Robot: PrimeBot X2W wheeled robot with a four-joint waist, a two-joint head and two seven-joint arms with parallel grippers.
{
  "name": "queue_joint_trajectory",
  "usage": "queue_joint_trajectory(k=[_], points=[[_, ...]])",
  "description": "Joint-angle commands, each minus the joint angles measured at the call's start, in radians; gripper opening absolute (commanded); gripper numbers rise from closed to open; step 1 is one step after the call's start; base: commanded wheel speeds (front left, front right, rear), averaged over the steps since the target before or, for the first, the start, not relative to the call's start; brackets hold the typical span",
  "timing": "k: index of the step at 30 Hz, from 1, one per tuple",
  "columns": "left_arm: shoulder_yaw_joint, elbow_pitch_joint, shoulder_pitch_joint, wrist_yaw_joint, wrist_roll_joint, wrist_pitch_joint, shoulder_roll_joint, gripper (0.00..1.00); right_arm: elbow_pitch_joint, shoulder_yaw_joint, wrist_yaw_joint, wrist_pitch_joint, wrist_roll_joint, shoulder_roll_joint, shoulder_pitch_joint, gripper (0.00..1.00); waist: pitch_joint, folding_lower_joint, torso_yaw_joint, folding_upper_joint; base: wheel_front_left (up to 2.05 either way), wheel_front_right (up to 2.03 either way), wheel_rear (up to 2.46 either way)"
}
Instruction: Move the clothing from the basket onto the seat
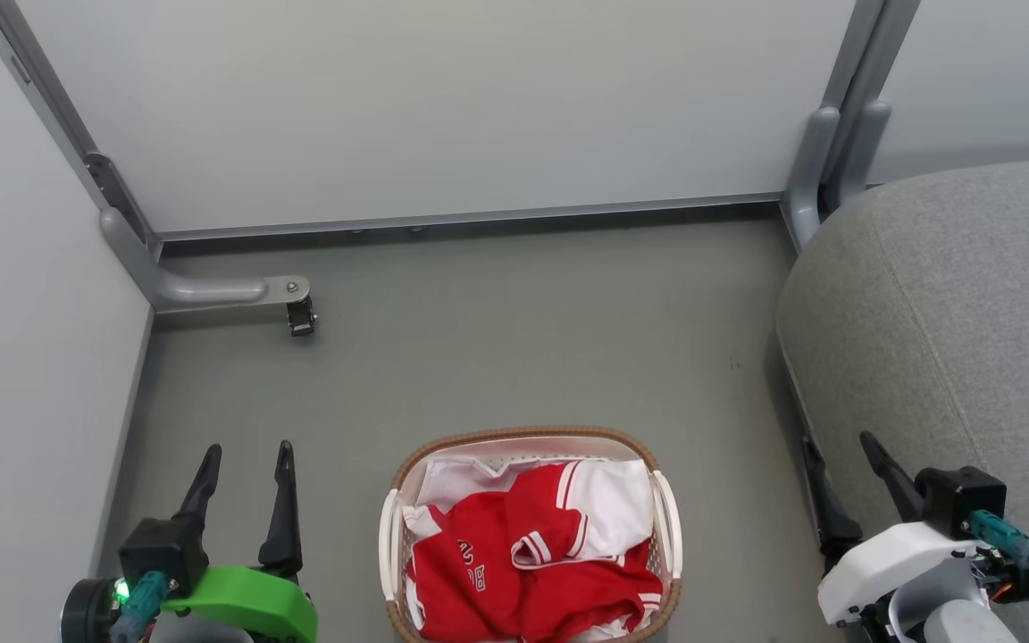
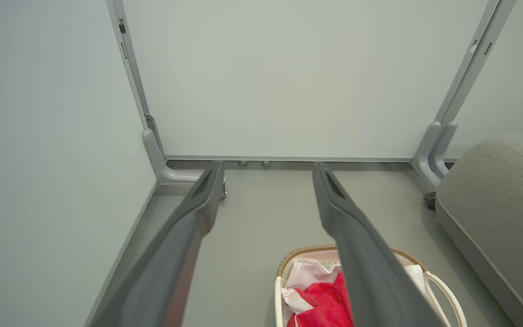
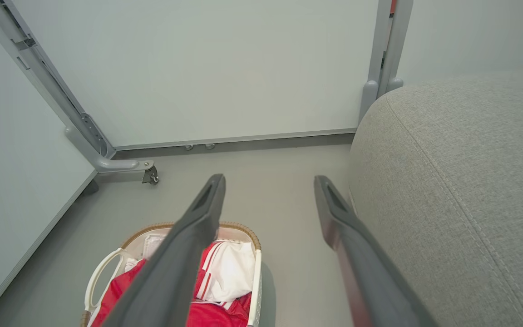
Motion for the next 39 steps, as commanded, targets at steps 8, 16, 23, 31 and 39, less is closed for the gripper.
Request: queue_joint_trajectory(k=[8, 16, 23, 31, 39], points=[[-0.033, 0.038, -0.036, -0.047, 0.078, -0.022, -0.021, 1.00, -0.048, -0.002, 0.000, -0.023, -0.062, -0.009, -0.051, 1.00, 0.078, 0.0000, -0.011, 0.0000, 0.00, 0.00, 0.00], [-0.098, 0.126, -0.148, -0.066, 0.138, -0.036, -0.045, 1.00, -0.133, 0.017, 0.000, -0.038, -0.103, -0.010, -0.151, 1.00, 0.252, 0.0000, -0.054, 0.0000, 0.00, 0.00, 0.00], [-0.145, 0.304, -0.317, -0.065, 0.190, -0.048, -0.059, 1.00, -0.205, 0.049, 0.000, -0.051, -0.134, -0.010, -0.254, 1.00, 0.438, 0.0000, -0.113, 0.0000, 0.00, 0.00, 0.00], [-0.191, 0.597, -0.521, -0.015, 0.239, -0.051, -0.062, 1.00, -0.269, 0.076, 0.000, -0.055, -0.128, 0.000, -0.330, 1.00, 0.598, 0.0000, -0.176, 0.0000, 0.00, 0.00, 0.00], [-0.225, 0.877, -0.718, 0.034, 0.265, 0.023, -0.061, 1.00, -0.291, 0.112, 0.000, -0.055, -0.114, 0.013, -0.381, 1.00, 0.709, 0.0000, -0.232, 0.0000, 0.00, 0.00, 0.00]])
